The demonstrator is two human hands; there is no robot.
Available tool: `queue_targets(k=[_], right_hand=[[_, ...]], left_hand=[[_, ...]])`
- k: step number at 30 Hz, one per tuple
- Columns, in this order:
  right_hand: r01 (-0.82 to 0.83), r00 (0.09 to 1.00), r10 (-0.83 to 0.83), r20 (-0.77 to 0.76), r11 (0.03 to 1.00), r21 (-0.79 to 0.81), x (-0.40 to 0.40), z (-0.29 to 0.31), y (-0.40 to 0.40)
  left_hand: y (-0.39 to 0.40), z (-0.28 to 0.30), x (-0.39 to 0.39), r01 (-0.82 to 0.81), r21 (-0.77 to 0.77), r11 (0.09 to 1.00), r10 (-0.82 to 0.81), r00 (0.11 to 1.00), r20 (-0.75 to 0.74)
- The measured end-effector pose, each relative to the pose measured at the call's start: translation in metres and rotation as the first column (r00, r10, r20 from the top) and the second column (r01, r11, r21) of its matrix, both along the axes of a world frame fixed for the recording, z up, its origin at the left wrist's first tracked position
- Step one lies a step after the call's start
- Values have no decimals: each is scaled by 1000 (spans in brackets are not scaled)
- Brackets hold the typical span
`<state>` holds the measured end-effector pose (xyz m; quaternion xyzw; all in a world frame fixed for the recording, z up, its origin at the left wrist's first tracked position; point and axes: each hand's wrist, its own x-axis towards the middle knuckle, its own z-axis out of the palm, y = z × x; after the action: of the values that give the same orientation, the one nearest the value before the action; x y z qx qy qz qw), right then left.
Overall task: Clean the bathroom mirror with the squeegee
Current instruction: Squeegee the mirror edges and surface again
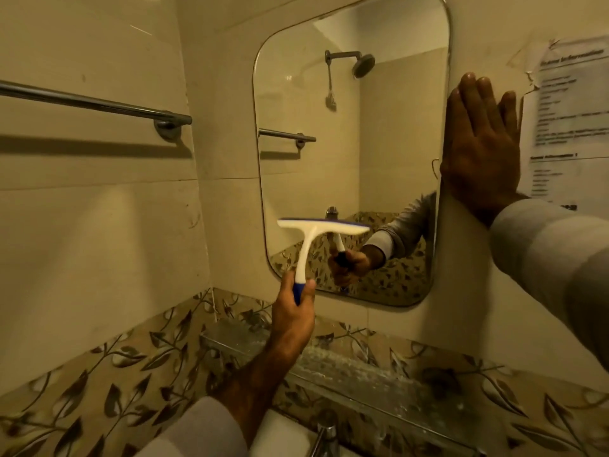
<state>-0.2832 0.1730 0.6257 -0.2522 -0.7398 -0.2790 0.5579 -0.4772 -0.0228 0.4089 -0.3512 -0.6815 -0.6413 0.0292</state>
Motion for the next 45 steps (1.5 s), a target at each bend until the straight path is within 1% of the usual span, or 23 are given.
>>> queue_targets(k=[3, 6, 14, 21, 23, 26, 27, 29, 31, 34, 40, 43, 45], right_hand=[[3, 1000, -3, 7, 1000, -10, 1, 0, -2], [8, 1000, -7, 22, 1000, -16, 2, 0, -3], [-3, 1000, 3, 21, 1000, -8, 3, 1, -4], [6, 1000, -6, 7, 1000, 7, 2, 4, -1], [13, 1000, -13, 5, 1000, 11, 2, 4, -1], [22, 1000, -22, -2, 999, 25, 1, 4, -2], [19, 1000, -19, -3, 999, 29, 1, 3, -2], [11, 1000, -11, -14, 999, 44, 1, 3, -1], [3, 1000, -1, -31, 999, 54, 0, 3, 0], [4, 999, -2, -38, 997, 73, -2, 1, 3], [21, 999, -17, -50, 995, 97, -4, 1, 9], [23, 999, -17, -50, 994, 109, -4, 1, 11], [20, 999, -15, -46, 994, 109, -4, 0, 12]], left_hand=[[-8, -37, 6, 15, -31, 999, -15, 1000, -2], [-12, -58, 11, 3, -52, 999, -3, 1000, 8], [-21, -75, 17, -3, -116, 993, 6, 1000, 25], [-33, -100, 16, 7, -277, 961, 16, 997, 79], [-36, -103, 17, -15, -268, 963, 48, 992, 117], [-36, -92, 19, -91, -202, 975, 125, 978, 166], [-35, -83, 20, -112, -178, 978, 142, 976, 165], [-33, -51, 26, -113, -73, 991, 122, 984, 129], [-25, -7, 33, -67, 50, 996, 64, 996, 58], [-6, 64, 40, -12, 194, 981, 20, 999, -38], [36, 209, 56, 70, 297, 952, -47, 995, -84], [47, 261, 71, 124, 352, 928, -92, 990, -108], [51, 284, 77, 160, 375, 913, -120, 984, -128]])
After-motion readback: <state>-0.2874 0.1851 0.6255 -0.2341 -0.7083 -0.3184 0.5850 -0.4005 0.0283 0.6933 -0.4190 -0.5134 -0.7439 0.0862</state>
